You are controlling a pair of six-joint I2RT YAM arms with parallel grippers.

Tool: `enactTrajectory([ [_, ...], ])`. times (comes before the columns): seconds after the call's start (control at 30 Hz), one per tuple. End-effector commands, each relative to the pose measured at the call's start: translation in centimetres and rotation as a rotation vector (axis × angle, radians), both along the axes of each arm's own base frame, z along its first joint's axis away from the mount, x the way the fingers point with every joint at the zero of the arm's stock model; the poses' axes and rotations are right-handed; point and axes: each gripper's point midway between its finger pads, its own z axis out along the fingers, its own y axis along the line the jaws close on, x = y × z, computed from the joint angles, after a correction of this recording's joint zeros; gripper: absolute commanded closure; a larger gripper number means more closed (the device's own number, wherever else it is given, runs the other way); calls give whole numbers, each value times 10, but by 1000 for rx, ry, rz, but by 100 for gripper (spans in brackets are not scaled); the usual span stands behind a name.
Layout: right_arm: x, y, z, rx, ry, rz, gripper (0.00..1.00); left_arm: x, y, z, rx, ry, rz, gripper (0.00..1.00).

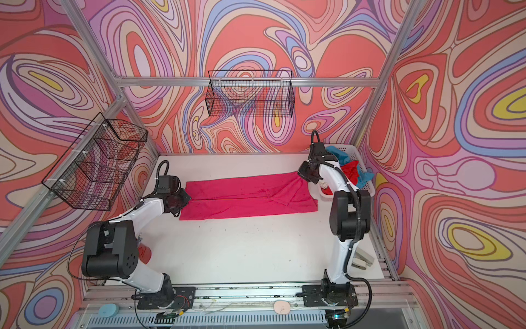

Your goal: Fold and stack the t-shirts

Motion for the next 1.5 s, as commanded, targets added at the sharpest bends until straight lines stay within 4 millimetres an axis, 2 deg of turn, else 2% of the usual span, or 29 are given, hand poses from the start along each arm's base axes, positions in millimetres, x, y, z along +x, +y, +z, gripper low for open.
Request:
enactTrajectory([
  [0.0,17,-7,3,-26,-40,-10,100,6,10,0,37,-4,19,100],
  [0.5,33,-5,-15,-21,-37,2,100,4,19,-11,78,57,39,100],
  [0.7,36,-4,-27,-19,-23,5,100,7,20,-16,83,71,39,100],
  [0.73,37,-4,-29,-17,-21,6,100,2,20,-20,85,100,39,100],
  [0.9,44,0,-39,-5,-20,24,100,0,22,-24,96,120,41,100],
  [0.93,45,1,-40,-4,-18,33,95,-1,23,-24,99,126,45,99],
  [1.03,49,2,-33,-13,-29,58,74,-2,25,-21,107,132,50,64],
  [1.07,49,2,-30,-16,-37,62,69,-3,25,-19,110,132,53,55],
  [1.13,46,3,-24,-22,-44,68,61,-3,27,-15,116,122,60,47],
  [1.27,24,14,-23,-10,-26,96,55,-3,26,-5,113,103,63,40],
  [1.47,-32,50,-37,76,41,138,52,-4,20,14,102,65,55,34],
])
